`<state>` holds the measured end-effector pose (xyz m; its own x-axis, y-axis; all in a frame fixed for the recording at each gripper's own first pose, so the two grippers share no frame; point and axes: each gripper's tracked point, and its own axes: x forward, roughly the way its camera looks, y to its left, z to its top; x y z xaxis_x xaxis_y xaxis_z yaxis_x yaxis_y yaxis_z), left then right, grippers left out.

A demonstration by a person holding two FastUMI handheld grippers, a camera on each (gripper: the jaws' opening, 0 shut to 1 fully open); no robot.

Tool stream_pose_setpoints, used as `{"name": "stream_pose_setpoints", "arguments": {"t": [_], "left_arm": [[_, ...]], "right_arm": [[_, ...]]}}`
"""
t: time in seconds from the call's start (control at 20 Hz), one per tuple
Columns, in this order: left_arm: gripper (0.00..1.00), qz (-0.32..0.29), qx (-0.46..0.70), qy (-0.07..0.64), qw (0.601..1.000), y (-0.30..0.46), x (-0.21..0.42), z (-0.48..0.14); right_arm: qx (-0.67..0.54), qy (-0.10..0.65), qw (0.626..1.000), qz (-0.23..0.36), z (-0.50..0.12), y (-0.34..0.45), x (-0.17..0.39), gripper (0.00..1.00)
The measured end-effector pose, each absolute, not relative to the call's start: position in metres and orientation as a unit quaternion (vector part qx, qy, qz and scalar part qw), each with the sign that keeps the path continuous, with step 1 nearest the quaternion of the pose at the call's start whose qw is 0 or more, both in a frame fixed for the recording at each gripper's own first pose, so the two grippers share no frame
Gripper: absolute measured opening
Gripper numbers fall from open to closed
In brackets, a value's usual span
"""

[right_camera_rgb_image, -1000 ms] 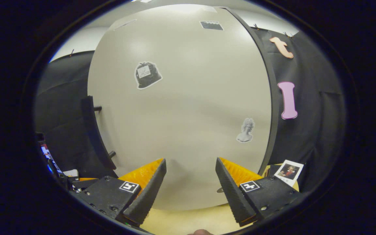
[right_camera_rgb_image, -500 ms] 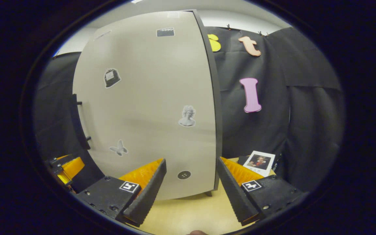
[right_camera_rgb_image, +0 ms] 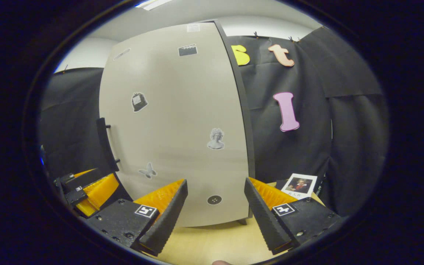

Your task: Open the cabinet door with the right hand, grasp the bottle in the cabinet with the left hand and place it on the coaster, then close the cabinet door with the right hand.

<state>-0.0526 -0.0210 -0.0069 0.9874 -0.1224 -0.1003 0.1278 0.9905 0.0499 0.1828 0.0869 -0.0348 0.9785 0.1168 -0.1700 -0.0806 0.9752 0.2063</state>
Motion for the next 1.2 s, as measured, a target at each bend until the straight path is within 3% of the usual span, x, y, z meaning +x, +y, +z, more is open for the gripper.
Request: {"name": "stream_pose_setpoints", "arguments": {"t": [0.15,0.3,0.35,0.4,0.5,0.55,0.65,0.7,0.9,0.95,1.0,1.05,1.15,1.2], "left_arm": [[0.96,-0.069,0.018,0.048,0.996,-0.024,-0.055,-0.008],[0.96,-0.064,0.014,0.051,0.997,-0.023,-0.054,-0.008],[0.96,-0.063,0.013,0.053,0.997,-0.023,-0.055,-0.009],[0.96,-0.062,0.011,0.057,0.996,-0.024,-0.055,-0.012],[0.96,-0.066,0.004,0.063,0.996,-0.024,-0.054,-0.015],[0.96,-0.066,0.003,0.066,0.996,-0.023,-0.054,-0.017],[0.96,-0.065,0.002,0.068,0.996,-0.023,-0.054,-0.019],[0.96,-0.067,-0.002,0.068,0.995,-0.023,-0.054,-0.019],[0.96,-0.067,-0.009,0.072,0.995,-0.023,-0.054,-0.022],[0.96,-0.066,-0.012,0.074,0.995,-0.023,-0.055,-0.023],[0.96,-0.064,-0.014,0.075,0.995,-0.022,-0.055,-0.023],[0.96,-0.063,-0.017,0.076,0.995,-0.021,-0.055,-0.024],[0.97,-0.058,-0.020,0.077,0.995,-0.018,-0.057,-0.023],[0.97,-0.058,-0.022,0.078,0.995,-0.016,-0.058,-0.023]], "right_arm": [[0.088,0.092,0.990,0.057,-0.037,0.092,0.185,1.00],[0.083,0.100,0.990,0.059,-0.043,0.094,0.184,1.00],[0.083,0.101,0.990,0.059,-0.045,0.093,0.185,0.95],[0.083,0.105,0.989,0.059,-0.046,0.093,0.185,0.99],[0.085,0.109,0.989,0.061,-0.049,0.095,0.184,0.95],[0.082,0.110,0.989,0.063,-0.051,0.096,0.184,0.99],[0.077,0.108,0.989,0.060,-0.052,0.095,0.180,0.95],[0.077,0.106,0.990,0.058,-0.051,0.094,0.178,0.99],[0.075,0.099,0.991,0.049,-0.048,0.089,0.172,0.99],[0.073,0.097,0.992,0.047,-0.047,0.089,0.172,0.95],[0.069,0.093,0.992,0.045,-0.045,0.089,0.171,0.99],[0.064,0.087,0.993,0.040,-0.042,0.088,0.169,0.95],[0.057,0.057,0.996,0.024,-0.023,0.082,0.164,0.99],[0.054,0.022,0.998,0.023,-0.002,0.082,0.159,0.95]]}}
